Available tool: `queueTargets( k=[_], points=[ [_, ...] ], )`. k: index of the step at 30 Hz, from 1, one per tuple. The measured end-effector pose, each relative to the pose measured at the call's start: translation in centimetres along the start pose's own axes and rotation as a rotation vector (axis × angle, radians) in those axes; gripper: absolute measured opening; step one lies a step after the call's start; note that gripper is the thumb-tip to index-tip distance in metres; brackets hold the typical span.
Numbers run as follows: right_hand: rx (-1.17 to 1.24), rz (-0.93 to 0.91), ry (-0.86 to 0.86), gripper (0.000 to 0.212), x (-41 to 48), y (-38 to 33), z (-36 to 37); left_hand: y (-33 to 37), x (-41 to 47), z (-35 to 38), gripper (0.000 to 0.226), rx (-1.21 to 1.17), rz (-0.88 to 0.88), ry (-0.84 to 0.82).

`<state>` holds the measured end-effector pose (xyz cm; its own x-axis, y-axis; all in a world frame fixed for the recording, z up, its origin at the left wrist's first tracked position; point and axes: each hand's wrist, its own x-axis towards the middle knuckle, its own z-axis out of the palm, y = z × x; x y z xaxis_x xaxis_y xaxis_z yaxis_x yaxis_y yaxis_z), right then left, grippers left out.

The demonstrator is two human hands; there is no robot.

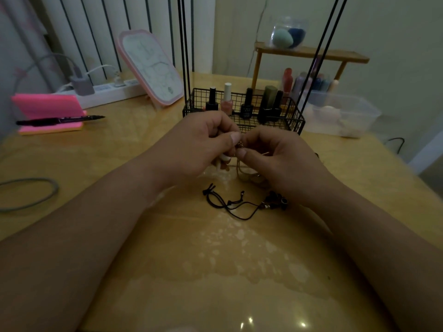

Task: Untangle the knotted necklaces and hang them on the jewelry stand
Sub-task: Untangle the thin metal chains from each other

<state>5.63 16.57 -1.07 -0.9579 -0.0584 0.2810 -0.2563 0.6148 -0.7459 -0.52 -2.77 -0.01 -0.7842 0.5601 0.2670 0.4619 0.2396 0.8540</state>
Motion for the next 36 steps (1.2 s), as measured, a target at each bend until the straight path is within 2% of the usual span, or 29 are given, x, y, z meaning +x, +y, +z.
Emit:
queueTargets(
  k=[7,10,16,25,28,30,33,36],
  points=[
    [-0.085,-0.001,0.089,0.003,0.0,0.1,-0.1,0.0,0.1,0.0,0.007,0.037,-0.08,-0.038],
    [-0.151,0.062,0.155,0.01,0.1,-0.1,-0.2,0.1,0.1,0.1,0.009,0.002,-0.132,-0.01],
    [0.113,0.208,-0.089,0.032,-0.4,-1.4,-0.2,0.5,0.0,0.4,0.012,-0.024,-0.147,0.025],
    [0.197,0.198,0.001,0.024,-0.3,-1.0,-0.6,1.1,-0.4,-0.3,0.019,0.005,-0.077,-0.077],
    [0.291,0.2,-0.053,0.026,-0.3,-1.3,-1.0,0.9,-0.3,-0.5,0.014,0.115,0.025,0.024],
    [0.284,0.176,-0.136,0.027,-0.4,-1.5,-1.3,0.8,-0.2,-0.8,0.011,0.103,0.058,0.058],
    [0.335,0.151,-0.206,0.026,-0.7,-1.8,-1.6,1.0,-0.2,-0.9,0.03,-0.02,0.011,-0.071],
    [0.3,0.119,-0.223,0.025,-0.6,-1.9,-1.8,1.0,-0.3,-0.6,0.03,-0.043,-0.006,-0.17]
  ],
)
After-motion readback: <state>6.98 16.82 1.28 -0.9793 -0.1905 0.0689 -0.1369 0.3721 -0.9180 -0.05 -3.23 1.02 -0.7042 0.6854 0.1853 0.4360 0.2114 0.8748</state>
